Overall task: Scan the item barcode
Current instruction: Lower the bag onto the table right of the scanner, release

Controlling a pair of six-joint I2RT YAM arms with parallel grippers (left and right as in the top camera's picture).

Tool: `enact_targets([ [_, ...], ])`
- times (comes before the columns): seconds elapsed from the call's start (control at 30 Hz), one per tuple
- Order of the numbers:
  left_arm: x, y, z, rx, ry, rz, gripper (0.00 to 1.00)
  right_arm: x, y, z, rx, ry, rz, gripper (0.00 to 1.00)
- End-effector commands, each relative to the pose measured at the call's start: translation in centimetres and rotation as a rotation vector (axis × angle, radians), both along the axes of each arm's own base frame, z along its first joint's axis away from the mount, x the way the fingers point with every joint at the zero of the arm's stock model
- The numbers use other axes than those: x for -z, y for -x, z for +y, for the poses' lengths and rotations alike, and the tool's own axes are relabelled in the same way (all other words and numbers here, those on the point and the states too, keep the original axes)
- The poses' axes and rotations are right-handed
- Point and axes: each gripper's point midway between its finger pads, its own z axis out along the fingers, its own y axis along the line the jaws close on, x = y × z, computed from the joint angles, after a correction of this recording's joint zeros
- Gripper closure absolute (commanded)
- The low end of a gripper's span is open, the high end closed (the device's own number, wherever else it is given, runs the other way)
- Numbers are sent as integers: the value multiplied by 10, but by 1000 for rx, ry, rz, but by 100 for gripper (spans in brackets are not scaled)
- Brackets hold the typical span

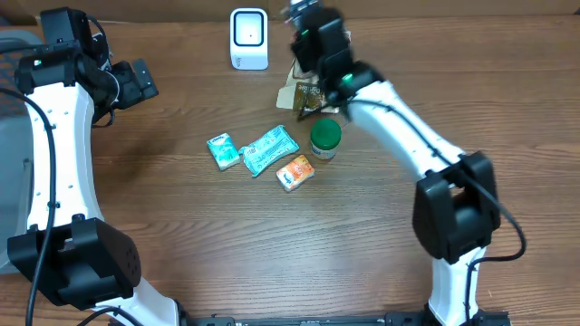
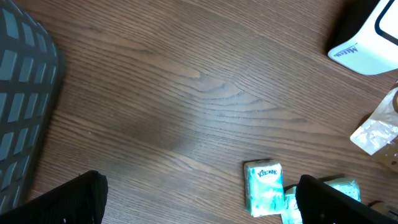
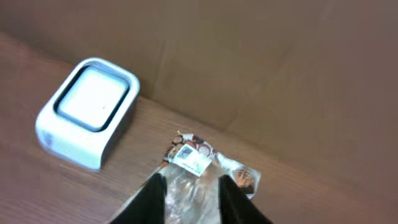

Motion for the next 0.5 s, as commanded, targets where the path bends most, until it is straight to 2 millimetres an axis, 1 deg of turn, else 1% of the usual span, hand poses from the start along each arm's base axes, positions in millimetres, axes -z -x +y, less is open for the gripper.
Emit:
enact_targets([
  [0.0,-2,2,1,-21,11,-4,0,-21,-11,-17,-57,-497,151,36],
  [0.03,-2,2,1,-21,11,-4,0,-20,-11,-25,-69,-581,198,24],
  [0.07,-2,2,1,-21,12,-5,0,-16,-12,-34,-79,-639,236,17],
  [0.1,-2,2,1,-21,11,-4,1,-13,-13,-41,-93,-685,269,8],
  [0.13,-2,2,1,-21,11,-4,1,-2,-14,-53,-111,-739,320,0],
  [0.2,-2,2,1,-21,12,-5,1,14,-14,-61,-104,-769,374,0],
  [0.27,-2,2,1,-21,12,-5,0,30,-13,-61,-95,-772,415,0],
  [0.37,-2,2,1,-21,12,-5,1,41,-14,-61,-77,-777,440,0],
  [0.47,-2,2,1,-21,12,-5,0,51,-13,-67,-15,-760,478,0],
])
